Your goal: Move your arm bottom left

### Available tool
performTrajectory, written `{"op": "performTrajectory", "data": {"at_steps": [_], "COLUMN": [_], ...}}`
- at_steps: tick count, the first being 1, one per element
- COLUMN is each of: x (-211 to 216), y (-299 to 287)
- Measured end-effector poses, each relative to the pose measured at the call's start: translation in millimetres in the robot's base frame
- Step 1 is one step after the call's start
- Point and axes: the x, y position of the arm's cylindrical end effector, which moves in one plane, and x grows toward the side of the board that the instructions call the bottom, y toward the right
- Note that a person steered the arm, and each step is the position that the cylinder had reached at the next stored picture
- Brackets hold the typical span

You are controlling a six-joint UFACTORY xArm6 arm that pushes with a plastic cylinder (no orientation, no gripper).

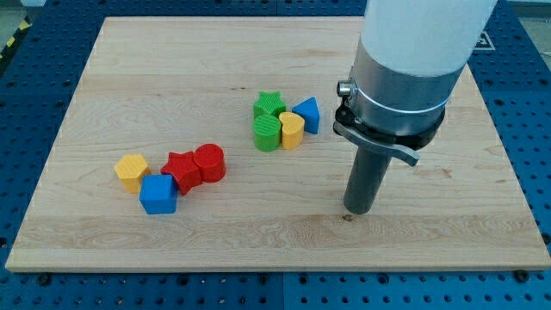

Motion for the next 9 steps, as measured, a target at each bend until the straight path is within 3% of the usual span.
{"op": "performTrajectory", "data": {"at_steps": [1, 4, 5, 7, 9], "x": [0.0, 0.1, 27.2, 35.9, 41.9], "y": [0.0, -148.6, -152.7, -242.7, -253.6]}}
